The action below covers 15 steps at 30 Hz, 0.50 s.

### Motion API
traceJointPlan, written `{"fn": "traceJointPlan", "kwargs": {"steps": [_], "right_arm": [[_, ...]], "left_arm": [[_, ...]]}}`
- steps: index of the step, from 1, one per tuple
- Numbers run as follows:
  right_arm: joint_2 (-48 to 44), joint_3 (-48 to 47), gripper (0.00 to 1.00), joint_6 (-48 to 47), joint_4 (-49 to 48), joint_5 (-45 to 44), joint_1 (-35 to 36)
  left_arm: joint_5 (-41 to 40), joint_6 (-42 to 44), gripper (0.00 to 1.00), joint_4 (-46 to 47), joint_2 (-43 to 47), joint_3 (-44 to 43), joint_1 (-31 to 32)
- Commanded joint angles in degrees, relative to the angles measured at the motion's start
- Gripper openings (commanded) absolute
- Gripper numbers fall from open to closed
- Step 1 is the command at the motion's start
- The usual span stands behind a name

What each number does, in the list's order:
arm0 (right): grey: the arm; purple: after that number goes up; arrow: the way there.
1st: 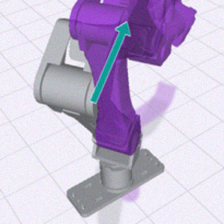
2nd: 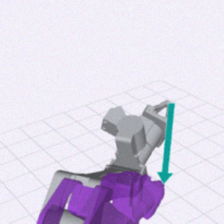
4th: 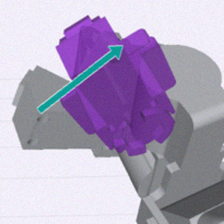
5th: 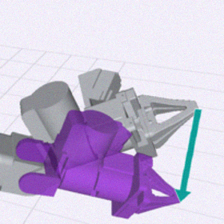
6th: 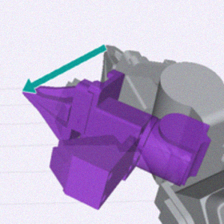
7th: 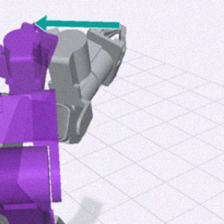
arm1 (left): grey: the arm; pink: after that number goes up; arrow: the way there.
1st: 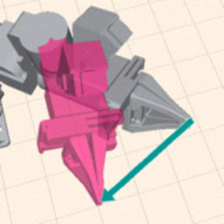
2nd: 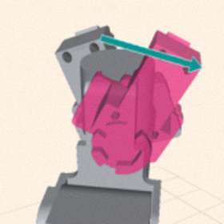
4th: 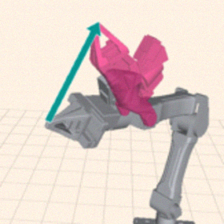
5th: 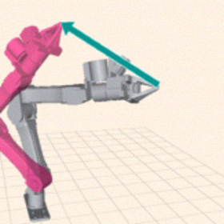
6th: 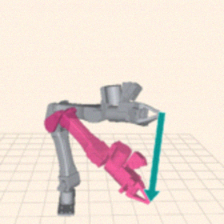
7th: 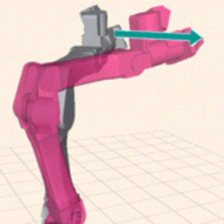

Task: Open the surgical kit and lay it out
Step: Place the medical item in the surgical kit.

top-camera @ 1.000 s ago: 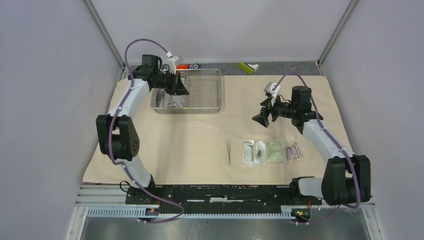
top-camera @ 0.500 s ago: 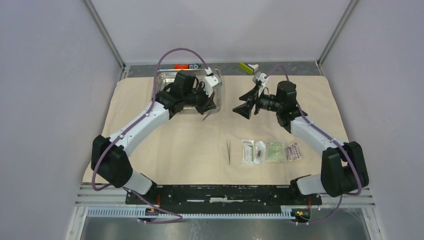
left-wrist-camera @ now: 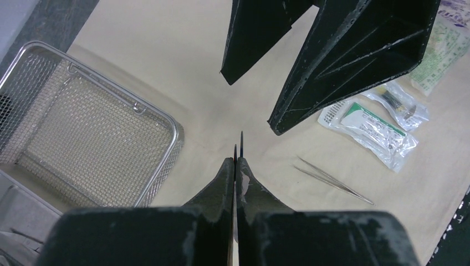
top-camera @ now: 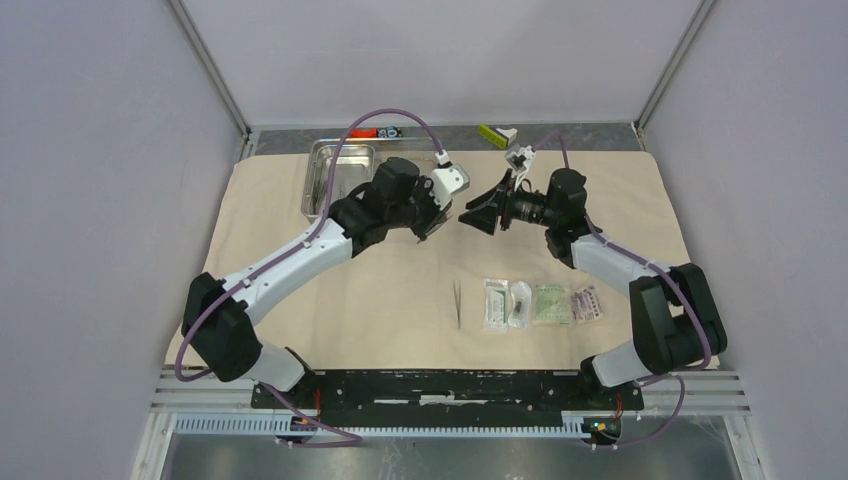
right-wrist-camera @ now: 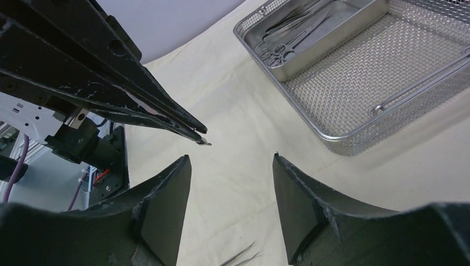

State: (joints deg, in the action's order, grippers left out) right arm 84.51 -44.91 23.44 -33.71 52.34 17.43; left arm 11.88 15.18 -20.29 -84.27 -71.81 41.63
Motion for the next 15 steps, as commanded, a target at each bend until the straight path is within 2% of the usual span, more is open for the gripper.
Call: {"fn": "traceJointPlan", "kwargs": {"steps": [1, 8, 15], "right_arm": [[1.81, 0.04, 0.60, 4.72, -6.47, 1.86, 0.24], [4.48, -0.36, 0.54, 8.63, -10.17, 3.18, 0.24], [5.68, 0.03, 0.53, 10.35, -13.29, 4.98, 0.21]], "left_arm": [[-3.32, -0.51, 0.02, 2.98, 1.85, 0.18, 1.45], [-4.81, 0.36, 0.02, 2.89, 1.13, 0.28, 3.22], [-6.65, -1.42, 0.02, 2.74, -0.53, 0.13, 3.64]]}}
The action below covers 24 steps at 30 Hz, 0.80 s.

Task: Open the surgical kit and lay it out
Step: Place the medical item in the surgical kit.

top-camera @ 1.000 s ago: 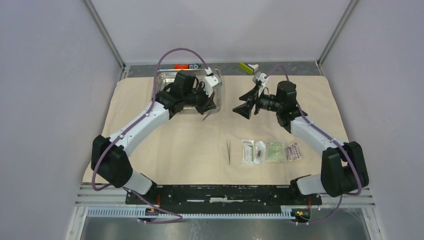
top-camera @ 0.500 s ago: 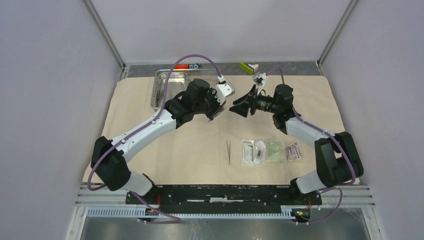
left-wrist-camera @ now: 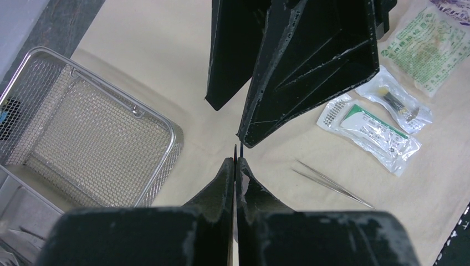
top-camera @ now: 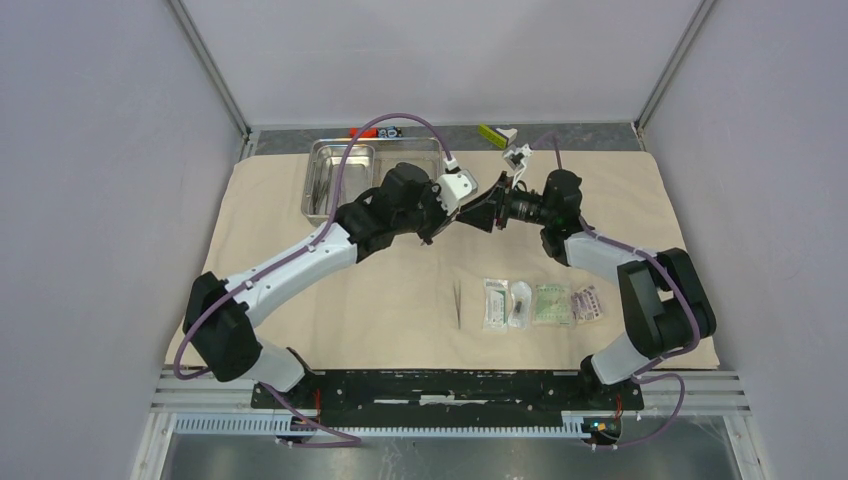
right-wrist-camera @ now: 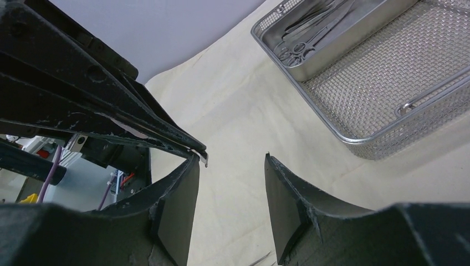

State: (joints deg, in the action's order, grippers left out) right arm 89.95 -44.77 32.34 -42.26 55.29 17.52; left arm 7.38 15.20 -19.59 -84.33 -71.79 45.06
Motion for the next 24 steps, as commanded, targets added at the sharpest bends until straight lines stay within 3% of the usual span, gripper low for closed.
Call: {"fn": "traceJointPlan", "kwargs": {"steps": [1, 5, 11, 16, 24], "right_arm": [[0.20, -0.06, 0.53, 0.94, -4.72, 2.34, 0.15], [-1.55, -0.70, 0.54, -4.19, 0.57, 2.97, -1.00], [-7.19, -3.73, 0.56, -23.85, 19.57, 0.90, -4.95], [-12.78, -3.36, 0.57, -40.62, 33.95, -3.79, -7.17], [-19.61, 1.77, 0.59, -48.99, 41.14, -6.14, -12.32]], "left_arm": [[-2.71, -2.20, 0.02, 1.95, -0.56, 0.16, 0.08], [-3.11, -6.84, 0.02, 1.53, -0.59, 1.14, -0.35], [11.17, -22.88, 0.02, 2.54, -0.22, 6.14, -3.20], [25.02, -40.70, 0.02, 14.62, 0.95, 17.42, -8.03], [28.83, -56.39, 0.02, 34.37, 1.85, 33.00, -11.62]]}}
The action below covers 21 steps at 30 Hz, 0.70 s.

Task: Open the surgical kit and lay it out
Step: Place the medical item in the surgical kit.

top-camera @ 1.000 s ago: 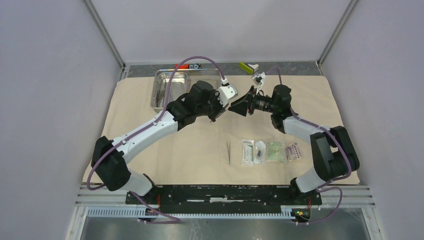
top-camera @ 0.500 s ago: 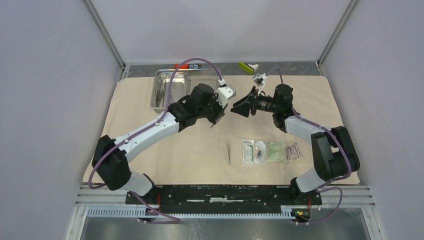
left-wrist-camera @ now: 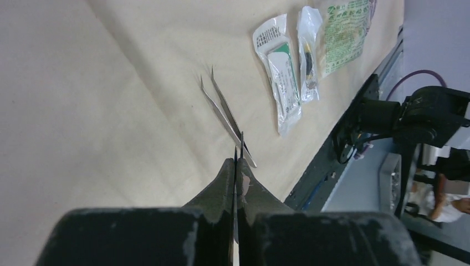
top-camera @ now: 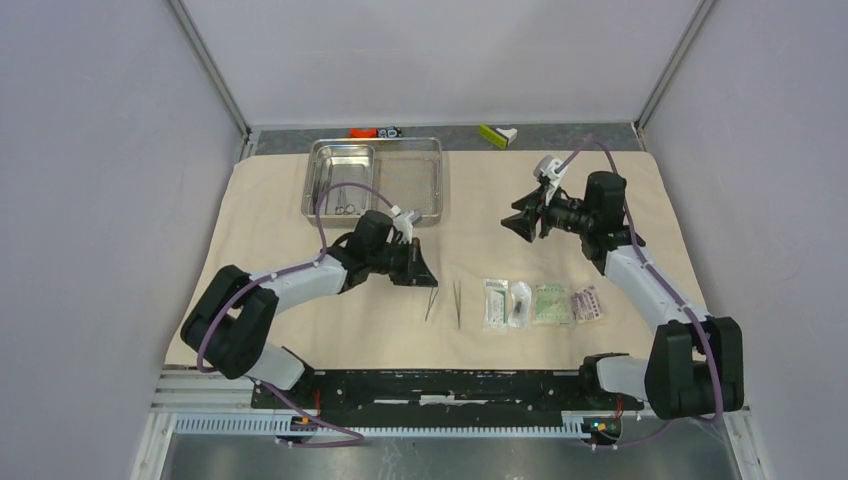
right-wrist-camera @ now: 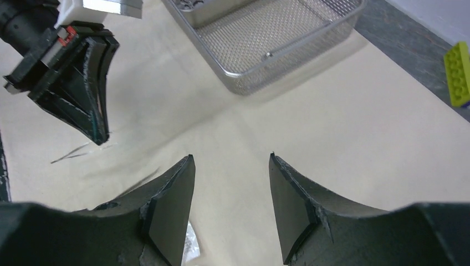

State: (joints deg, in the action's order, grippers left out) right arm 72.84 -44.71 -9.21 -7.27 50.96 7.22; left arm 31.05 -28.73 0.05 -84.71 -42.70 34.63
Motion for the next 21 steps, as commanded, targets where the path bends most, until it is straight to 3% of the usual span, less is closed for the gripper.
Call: {"fn": "traceJointPlan", "kwargs": {"steps": [1, 10, 21], "right_arm": [[-3.26, 2.45, 0.59, -7.78, 6.10, -1.87, -2.50], [-9.14, 7.78, 0.62, -9.12, 4.28, -3.55, -4.28], [-9.38, 9.45, 0.63, -10.01, 3.33, -2.39, -4.84]], "left_arm": [[5.25, -13.85, 0.02, 16.13, 2.27, 4.88, -1.98], [2.25, -19.59, 0.02, 22.47, 2.01, 11.33, -5.91], [1.13, -16.54, 0.02, 15.80, -1.85, 9.36, -6.42]]}}
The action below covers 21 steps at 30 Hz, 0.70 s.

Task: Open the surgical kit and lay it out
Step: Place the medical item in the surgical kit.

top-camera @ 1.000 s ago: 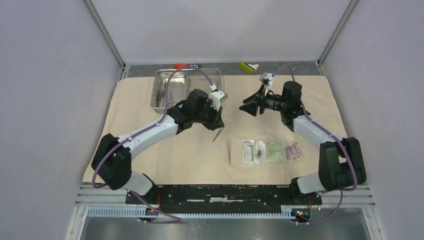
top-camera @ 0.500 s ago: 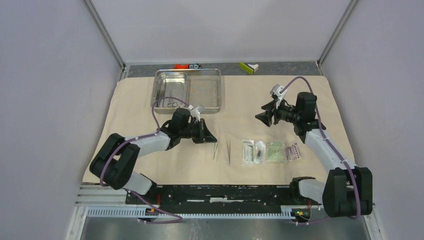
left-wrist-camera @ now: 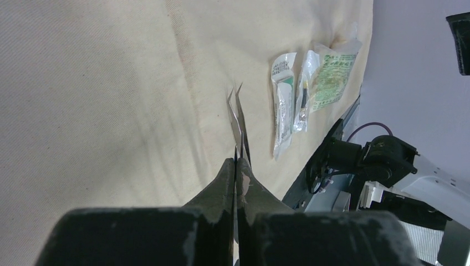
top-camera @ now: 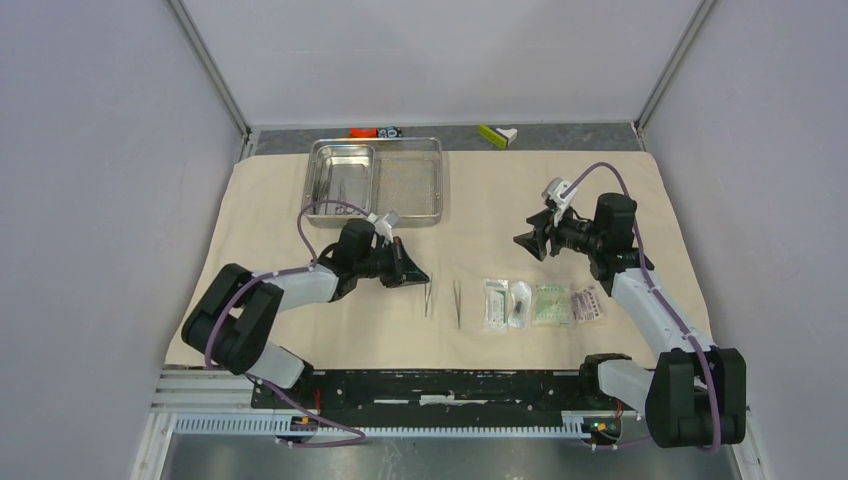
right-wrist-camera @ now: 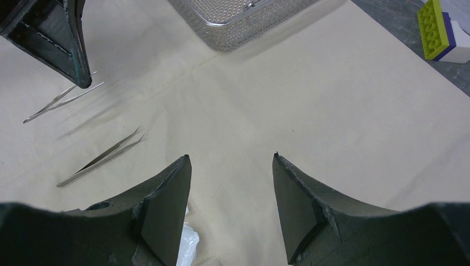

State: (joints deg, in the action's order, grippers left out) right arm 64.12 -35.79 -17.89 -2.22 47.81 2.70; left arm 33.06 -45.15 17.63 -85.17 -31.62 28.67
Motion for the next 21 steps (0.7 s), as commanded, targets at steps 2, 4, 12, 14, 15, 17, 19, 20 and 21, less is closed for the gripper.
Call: {"fn": "traceJointPlan", "kwargs": {"steps": [2, 4, 12, 14, 15, 17, 19, 20, 21], "right_arm": [[-0.61, 0.76, 0.63, -1.70, -1.74, 0.77, -0.54], [-0.60, 0.85, 0.63, -1.88, -1.74, 0.79, -0.75], [-0.61, 1.34, 0.64, -2.15, -2.00, 1.03, -1.31], [-0.49, 1.34, 0.64, -2.15, -1.91, 1.13, -1.38], [-0.48, 1.32, 0.64, -2.15, -1.91, 1.23, -1.47], [-0.63, 1.34, 0.64, -2.12, -1.89, 1.31, -1.56], [-0.88, 1.33, 0.64, -2.06, -1.84, 1.24, -1.57], [-0.92, 1.38, 0.64, -2.02, -1.82, 1.23, -1.64], [-0.98, 1.42, 0.64, -1.97, -1.78, 1.23, -1.65]], "left_arm": [[-1.24, 0.57, 0.02, -3.47, -1.91, -2.18, -0.82], [-1.40, 1.00, 0.02, -4.17, -2.28, -2.24, -1.00], [-2.22, 1.31, 0.02, -4.71, -2.92, -1.88, -1.02], [-2.21, 0.95, 0.02, -4.31, -2.92, -1.75, -0.97], [-2.21, 0.72, 0.02, -4.15, -2.95, -1.70, -0.97], [-2.30, 0.27, 0.02, -3.49, -2.95, -1.37, -0.89], [-2.17, -0.44, 0.02, -2.46, -3.03, -1.19, -0.76], [-2.23, -0.71, 0.02, -2.09, -3.12, -1.15, -0.56], [-2.29, -0.80, 0.02, -2.05, -3.15, -1.16, -0.40]]}}
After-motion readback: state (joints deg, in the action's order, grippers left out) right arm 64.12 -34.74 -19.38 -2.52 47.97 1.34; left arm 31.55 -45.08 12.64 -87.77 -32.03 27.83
